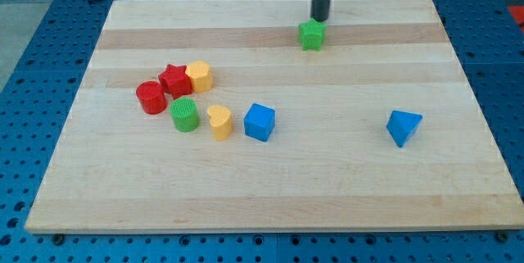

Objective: Move green star towards the center

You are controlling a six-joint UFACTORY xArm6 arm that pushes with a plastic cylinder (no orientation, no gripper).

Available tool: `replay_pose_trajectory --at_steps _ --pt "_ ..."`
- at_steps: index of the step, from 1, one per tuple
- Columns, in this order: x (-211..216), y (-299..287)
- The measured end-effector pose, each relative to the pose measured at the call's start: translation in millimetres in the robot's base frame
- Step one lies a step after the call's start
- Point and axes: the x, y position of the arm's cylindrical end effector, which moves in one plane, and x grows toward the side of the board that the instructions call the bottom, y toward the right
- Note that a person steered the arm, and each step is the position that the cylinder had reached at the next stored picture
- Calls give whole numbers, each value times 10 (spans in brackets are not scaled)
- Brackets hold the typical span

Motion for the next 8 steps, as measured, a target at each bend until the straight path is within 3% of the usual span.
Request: replay_pose_trajectory --at_steps 1,4,6,8 --pt "18 287" --pt "503 182" --pt "236 167" --pt "478 -167"
